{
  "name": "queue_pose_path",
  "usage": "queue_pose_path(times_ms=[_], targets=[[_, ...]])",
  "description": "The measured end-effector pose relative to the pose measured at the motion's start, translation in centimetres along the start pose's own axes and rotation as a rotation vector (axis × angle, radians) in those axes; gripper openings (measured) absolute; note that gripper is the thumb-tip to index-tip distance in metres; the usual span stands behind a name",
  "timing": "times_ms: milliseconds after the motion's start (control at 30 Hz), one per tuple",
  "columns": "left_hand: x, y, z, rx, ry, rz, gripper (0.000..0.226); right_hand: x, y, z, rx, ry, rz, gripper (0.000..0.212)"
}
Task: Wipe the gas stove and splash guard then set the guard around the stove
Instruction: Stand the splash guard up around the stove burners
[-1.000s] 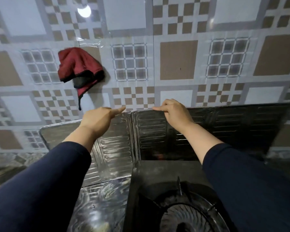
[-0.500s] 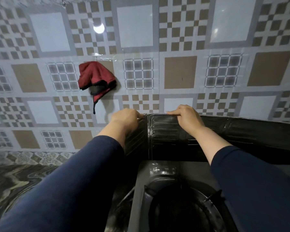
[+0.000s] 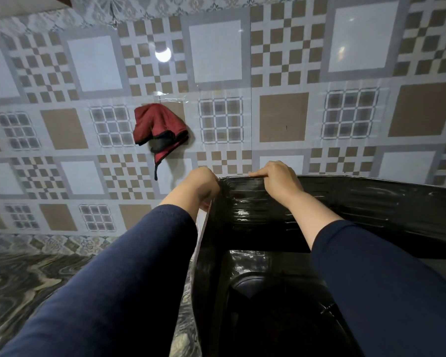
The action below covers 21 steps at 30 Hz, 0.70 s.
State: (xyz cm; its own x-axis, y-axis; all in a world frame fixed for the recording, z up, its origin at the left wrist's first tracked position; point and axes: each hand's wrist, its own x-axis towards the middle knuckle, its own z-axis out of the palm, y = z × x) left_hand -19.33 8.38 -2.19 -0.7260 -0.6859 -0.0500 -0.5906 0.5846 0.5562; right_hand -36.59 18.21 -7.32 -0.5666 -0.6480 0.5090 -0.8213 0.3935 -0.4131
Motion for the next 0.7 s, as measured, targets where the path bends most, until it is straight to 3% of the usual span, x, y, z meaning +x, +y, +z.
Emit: queue_pose_path(times_ms=[400,700], targets=[[-1.3,-2.3,2.3,-0.264,0.053,0.045,0.034,-1.8,1.3,1.8,-0.013,0.030,0.012,0.056],[-1.7,-2.8,2.0,-0.180,0.088,0.086,0.040,-2.5,1.0,1.6,-0.140,0.020,-0.123,0.059]])
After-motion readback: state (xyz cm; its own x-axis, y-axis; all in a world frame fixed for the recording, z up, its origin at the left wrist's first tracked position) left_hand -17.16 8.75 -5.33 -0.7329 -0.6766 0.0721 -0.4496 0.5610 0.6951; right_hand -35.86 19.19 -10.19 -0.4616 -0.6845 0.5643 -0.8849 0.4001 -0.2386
